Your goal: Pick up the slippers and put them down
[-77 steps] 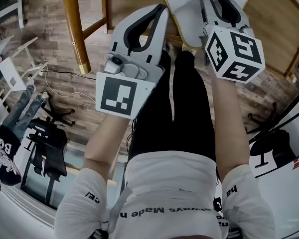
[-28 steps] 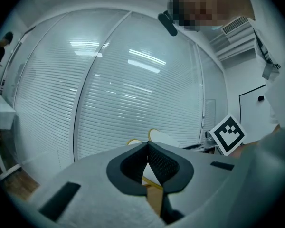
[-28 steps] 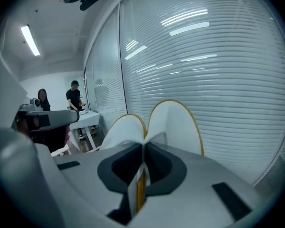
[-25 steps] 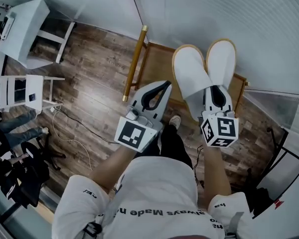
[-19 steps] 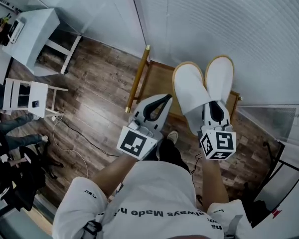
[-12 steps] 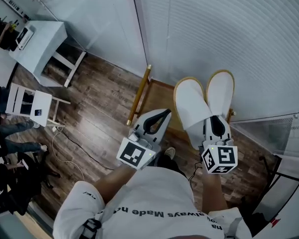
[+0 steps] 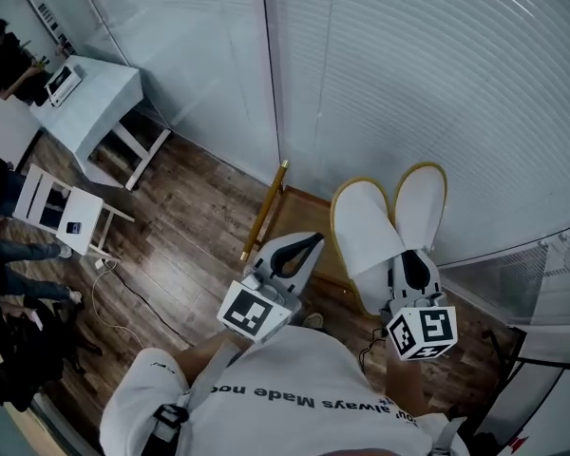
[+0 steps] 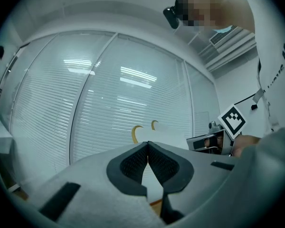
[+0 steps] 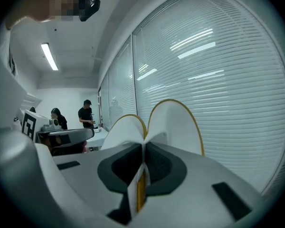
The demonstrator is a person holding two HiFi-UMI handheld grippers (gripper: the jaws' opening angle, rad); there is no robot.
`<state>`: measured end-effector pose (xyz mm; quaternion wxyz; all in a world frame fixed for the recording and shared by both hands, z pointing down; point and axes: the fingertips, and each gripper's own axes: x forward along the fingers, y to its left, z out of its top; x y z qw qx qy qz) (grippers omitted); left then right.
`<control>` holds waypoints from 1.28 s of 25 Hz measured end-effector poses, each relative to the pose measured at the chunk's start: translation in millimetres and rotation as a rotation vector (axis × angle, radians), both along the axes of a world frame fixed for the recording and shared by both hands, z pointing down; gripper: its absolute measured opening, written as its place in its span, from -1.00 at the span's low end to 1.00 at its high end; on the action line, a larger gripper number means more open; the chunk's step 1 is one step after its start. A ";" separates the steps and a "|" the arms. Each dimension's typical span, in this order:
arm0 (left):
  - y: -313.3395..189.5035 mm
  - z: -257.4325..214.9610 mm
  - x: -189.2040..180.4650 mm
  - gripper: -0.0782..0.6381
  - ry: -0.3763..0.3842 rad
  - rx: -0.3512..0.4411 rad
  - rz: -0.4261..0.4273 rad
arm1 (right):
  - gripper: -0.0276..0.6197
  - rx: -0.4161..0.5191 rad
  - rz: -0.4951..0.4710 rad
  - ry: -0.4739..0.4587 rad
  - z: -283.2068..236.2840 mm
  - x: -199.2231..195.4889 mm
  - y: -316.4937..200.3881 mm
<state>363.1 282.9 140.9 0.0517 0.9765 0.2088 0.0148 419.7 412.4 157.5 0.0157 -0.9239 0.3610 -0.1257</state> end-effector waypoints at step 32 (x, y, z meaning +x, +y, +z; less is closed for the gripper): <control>-85.2 -22.1 -138.4 -0.75 0.033 0.006 -0.497 | -0.84 0.084 -0.551 0.058 -27.3 -92.3 -133.2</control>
